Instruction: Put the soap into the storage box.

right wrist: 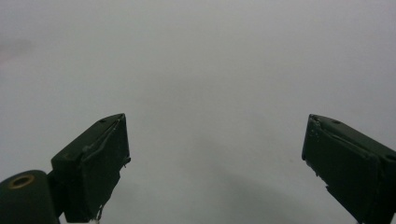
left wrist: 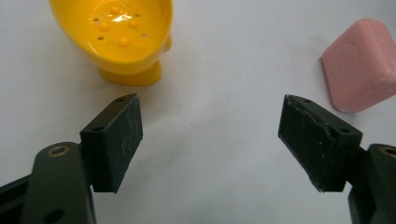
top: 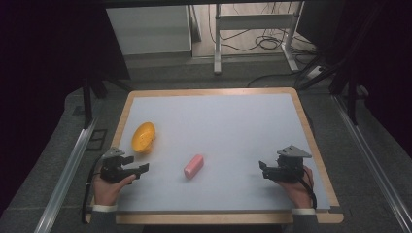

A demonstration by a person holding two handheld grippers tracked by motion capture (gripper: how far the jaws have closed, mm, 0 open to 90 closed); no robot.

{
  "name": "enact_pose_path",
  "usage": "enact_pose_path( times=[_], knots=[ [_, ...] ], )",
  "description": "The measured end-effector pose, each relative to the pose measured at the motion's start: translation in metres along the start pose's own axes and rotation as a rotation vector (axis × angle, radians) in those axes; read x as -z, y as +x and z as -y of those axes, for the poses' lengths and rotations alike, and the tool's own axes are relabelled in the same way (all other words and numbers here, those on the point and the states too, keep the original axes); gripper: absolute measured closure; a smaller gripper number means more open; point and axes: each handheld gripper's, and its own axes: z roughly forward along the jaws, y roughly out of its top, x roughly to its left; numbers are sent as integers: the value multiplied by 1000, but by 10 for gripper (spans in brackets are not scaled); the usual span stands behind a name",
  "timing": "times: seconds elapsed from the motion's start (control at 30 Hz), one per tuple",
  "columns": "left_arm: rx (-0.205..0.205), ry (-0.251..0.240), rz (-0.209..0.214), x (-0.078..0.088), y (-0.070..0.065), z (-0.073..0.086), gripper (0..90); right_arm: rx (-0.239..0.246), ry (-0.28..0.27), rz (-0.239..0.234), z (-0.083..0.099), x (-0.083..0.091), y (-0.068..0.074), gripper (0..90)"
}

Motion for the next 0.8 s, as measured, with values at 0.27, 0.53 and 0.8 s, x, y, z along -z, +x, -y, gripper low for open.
enact_pose_path(
  times=[0.27,0.53,0.8],
  knots=[
    [6,11,-9,-1,1,0,225,-21,-31,-15,1,9,-6,85],
    [0,23,-2,-1,0,-1,232,-22,-11,-17,3,4,-6,84],
    [-4,26,-10,0,-2,-2,233,-19,-12,-19,2,5,-5,84]
  ],
)
